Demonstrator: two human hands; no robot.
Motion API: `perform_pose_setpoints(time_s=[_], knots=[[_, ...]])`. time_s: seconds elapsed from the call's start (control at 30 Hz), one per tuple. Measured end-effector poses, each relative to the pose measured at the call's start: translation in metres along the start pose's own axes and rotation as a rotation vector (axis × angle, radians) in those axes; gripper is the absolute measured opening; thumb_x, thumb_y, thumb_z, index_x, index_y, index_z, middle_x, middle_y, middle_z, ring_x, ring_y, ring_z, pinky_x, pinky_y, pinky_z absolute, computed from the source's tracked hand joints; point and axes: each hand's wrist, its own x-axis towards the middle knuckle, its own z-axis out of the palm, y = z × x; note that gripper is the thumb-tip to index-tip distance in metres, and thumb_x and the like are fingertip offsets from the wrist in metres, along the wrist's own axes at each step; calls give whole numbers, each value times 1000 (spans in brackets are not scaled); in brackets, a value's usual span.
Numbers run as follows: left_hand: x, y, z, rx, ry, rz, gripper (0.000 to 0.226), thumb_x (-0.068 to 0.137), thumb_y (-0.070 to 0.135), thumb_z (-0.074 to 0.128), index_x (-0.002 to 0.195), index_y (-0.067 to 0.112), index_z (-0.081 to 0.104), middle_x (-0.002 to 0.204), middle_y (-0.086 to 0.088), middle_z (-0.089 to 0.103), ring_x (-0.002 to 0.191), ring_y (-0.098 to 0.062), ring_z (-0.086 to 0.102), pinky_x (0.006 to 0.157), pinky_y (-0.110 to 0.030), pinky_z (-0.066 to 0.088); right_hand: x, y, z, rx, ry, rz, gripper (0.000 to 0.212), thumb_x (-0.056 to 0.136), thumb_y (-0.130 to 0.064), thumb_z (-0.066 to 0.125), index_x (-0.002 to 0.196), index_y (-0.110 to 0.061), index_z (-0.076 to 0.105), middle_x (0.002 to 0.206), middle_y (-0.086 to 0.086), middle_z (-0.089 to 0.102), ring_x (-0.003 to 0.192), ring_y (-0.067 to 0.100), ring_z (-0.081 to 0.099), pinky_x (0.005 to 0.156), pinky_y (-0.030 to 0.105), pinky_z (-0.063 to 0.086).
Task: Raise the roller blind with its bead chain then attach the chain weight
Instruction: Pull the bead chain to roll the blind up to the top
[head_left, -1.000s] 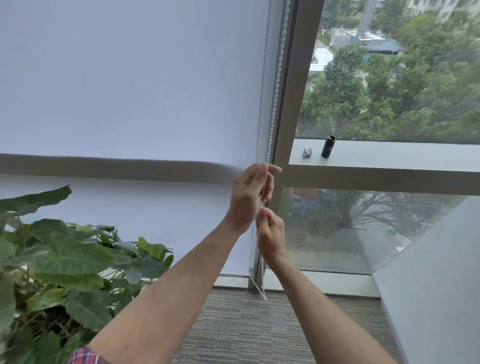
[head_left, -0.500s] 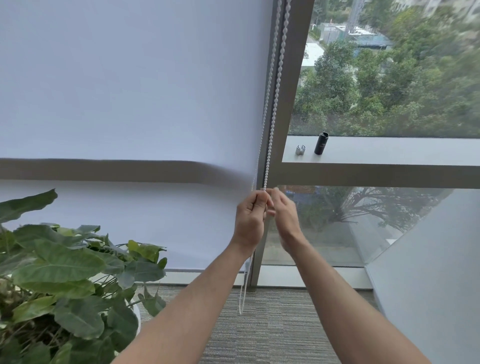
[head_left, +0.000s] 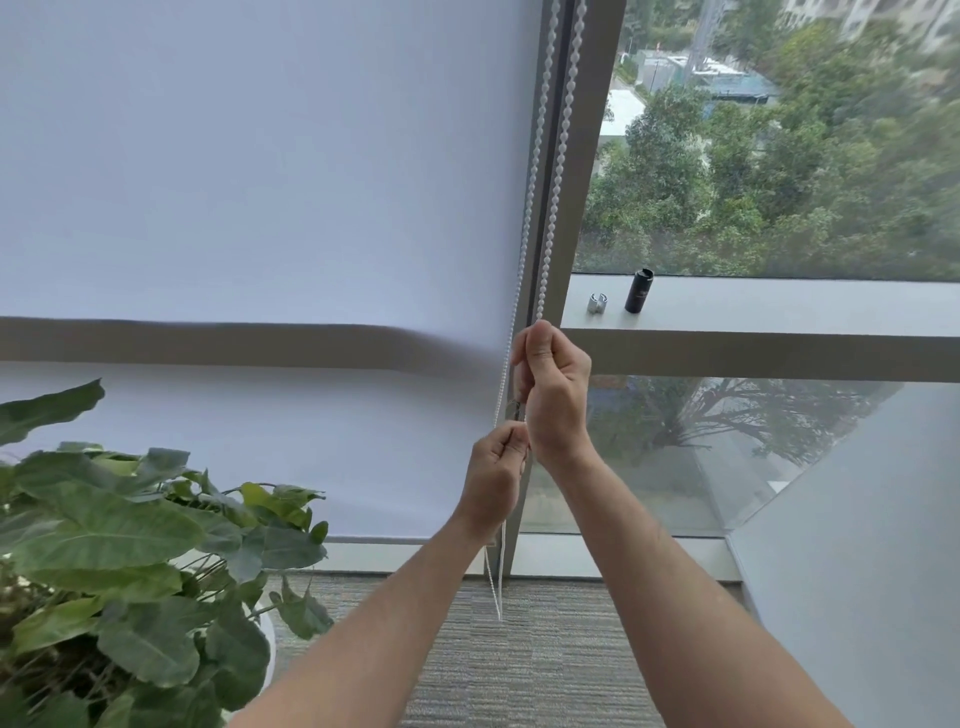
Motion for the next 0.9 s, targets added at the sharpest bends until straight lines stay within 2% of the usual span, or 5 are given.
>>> perform_pose_setpoints(time_s=[0.17, 0.3, 0.63, 0.77, 0.9], knots=[[1, 4, -15, 1, -92, 6, 39, 96, 19, 44, 60, 26, 56, 54, 3, 42, 51, -12, 35, 51, -29, 29, 0, 5, -3, -34, 36, -44, 41, 101, -28, 45, 61, -25, 54, 47, -3, 33, 41, 12, 27, 40, 22, 22], [7, 10, -23, -31, -100, -7, 32, 91, 26, 44, 96, 8, 70, 85, -12, 69, 80, -24, 64, 73, -41, 51, 0, 5, -4, -31, 26, -38, 41, 101, -25, 44, 60, -27, 53, 47, -13, 34, 41, 6, 27, 40, 20, 22], [29, 82, -9, -207, -54, 253, 35, 94, 41, 48, 102, 16, 71, 91, -12, 69, 89, -26, 65, 83, -39, 50, -34, 49, -21, -145, 18, 130, 41, 97, -32, 46, 57, -27, 56, 48, -14, 41, 46, 7, 31, 47, 26, 25], [30, 96, 7, -292, -89, 250, 30, 99, 33, 48, 98, 13, 70, 73, -5, 63, 68, -21, 60, 66, -30, 49, -42, 60, -26, -165, -3, 140, 45, 99, -29, 45, 55, -30, 49, 47, -15, 37, 46, 3, 27, 44, 20, 24], [27, 81, 10, -255, -102, 178, 30, 99, 28, 46, 79, 17, 66, 54, 8, 40, 49, -8, 33, 47, -19, 28, -59, 77, -40, -187, -19, 225, 43, 97, -28, 45, 55, -29, 49, 49, -14, 37, 48, 9, 28, 46, 28, 23]])
